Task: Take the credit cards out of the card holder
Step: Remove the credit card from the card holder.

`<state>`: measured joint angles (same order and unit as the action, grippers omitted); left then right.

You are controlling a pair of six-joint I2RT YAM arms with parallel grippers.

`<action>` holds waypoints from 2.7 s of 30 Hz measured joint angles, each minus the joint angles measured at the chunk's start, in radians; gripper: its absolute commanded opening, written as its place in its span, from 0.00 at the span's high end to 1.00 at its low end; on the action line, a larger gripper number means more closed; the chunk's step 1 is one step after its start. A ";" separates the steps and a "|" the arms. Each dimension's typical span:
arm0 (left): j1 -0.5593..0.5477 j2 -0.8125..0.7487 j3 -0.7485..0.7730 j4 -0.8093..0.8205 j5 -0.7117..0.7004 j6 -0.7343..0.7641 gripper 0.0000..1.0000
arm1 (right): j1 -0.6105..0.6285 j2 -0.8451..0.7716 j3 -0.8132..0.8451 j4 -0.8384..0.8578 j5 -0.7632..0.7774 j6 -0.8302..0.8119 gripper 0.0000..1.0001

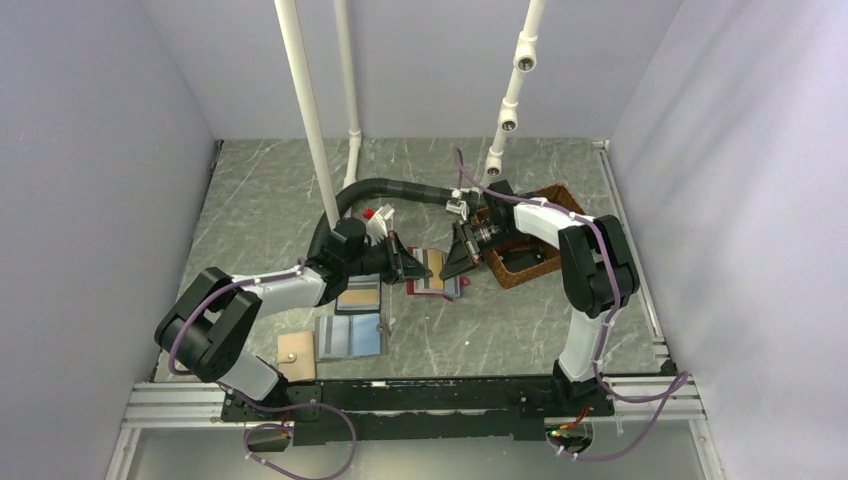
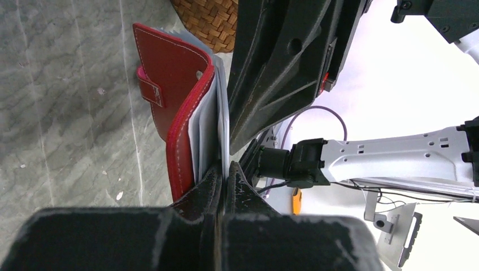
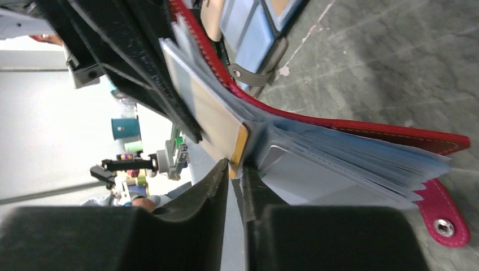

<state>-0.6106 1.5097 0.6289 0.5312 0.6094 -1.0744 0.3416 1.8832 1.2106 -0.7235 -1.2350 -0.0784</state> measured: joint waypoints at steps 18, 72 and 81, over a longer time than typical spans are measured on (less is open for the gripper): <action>-0.014 0.008 0.052 -0.108 -0.032 0.003 1.00 | -0.014 0.000 -0.033 0.104 -0.060 0.087 0.98; -0.015 0.126 0.058 0.034 -0.002 -0.090 0.86 | -0.042 0.009 -0.026 0.132 -0.015 0.195 0.61; -0.015 0.126 0.082 -0.021 -0.006 -0.089 0.84 | -0.039 0.003 -0.037 0.191 0.002 0.241 0.66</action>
<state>-0.6254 1.6352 0.7113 0.5102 0.6037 -1.1637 0.3031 1.8866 1.1740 -0.5323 -1.2331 0.1623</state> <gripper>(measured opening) 0.157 0.349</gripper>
